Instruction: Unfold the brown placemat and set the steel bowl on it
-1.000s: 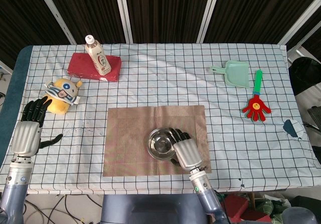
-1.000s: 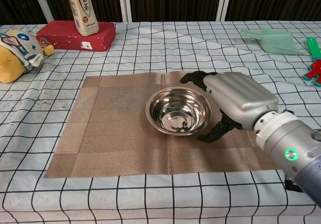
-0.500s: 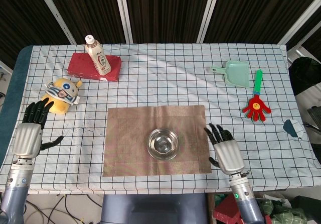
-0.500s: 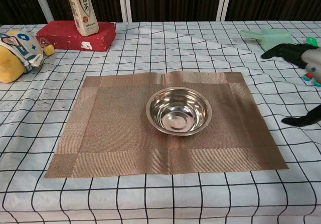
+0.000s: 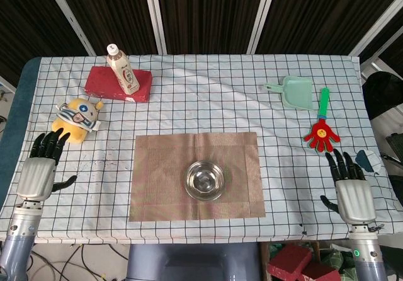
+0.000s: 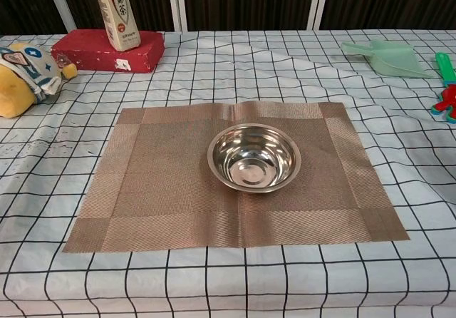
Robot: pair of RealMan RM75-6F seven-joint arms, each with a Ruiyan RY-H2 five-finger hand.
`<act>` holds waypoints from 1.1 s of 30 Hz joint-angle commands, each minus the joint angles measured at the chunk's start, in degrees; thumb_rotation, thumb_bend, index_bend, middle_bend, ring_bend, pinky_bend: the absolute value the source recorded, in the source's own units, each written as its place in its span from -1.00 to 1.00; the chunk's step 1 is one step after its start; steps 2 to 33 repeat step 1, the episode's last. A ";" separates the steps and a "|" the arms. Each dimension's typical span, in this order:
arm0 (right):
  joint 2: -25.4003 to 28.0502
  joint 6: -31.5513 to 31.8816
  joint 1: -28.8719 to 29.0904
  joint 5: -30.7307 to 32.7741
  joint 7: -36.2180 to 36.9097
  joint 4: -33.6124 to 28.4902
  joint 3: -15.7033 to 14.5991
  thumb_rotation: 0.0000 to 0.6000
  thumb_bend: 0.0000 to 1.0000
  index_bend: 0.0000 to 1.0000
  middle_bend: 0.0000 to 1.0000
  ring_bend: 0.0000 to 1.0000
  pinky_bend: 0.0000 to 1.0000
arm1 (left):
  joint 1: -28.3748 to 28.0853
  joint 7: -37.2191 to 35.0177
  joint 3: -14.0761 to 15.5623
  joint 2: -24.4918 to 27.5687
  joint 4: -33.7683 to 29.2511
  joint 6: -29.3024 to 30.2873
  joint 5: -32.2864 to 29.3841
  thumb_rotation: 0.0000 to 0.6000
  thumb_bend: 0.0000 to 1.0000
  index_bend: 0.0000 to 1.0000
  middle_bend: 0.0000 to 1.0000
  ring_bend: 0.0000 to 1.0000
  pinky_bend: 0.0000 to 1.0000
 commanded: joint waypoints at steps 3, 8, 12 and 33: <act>0.44 1.02 -1.38 0.34 3.56 1.72 0.28 1.00 -0.98 -1.00 -1.00 -1.00 -0.63 | -0.02 3.12 0.41 0.66 -1.21 -1.79 -2.02 1.00 -0.97 -1.00 -1.00 -1.00 -1.00; 0.44 1.02 -1.38 0.34 3.56 1.72 0.28 1.00 -0.98 -1.00 -1.00 -1.00 -0.63 | -0.02 3.12 0.41 0.66 -1.21 -1.79 -2.02 1.00 -0.97 -1.00 -1.00 -1.00 -1.00; 0.44 1.02 -1.38 0.34 3.56 1.72 0.28 1.00 -0.98 -1.00 -1.00 -1.00 -0.63 | -0.02 3.12 0.41 0.66 -1.21 -1.79 -2.02 1.00 -0.97 -1.00 -1.00 -1.00 -1.00; 0.44 1.02 -1.38 0.34 3.56 1.72 0.28 1.00 -0.98 -1.00 -1.00 -1.00 -0.63 | -0.02 3.12 0.41 0.66 -1.21 -1.79 -2.02 1.00 -0.97 -1.00 -1.00 -1.00 -1.00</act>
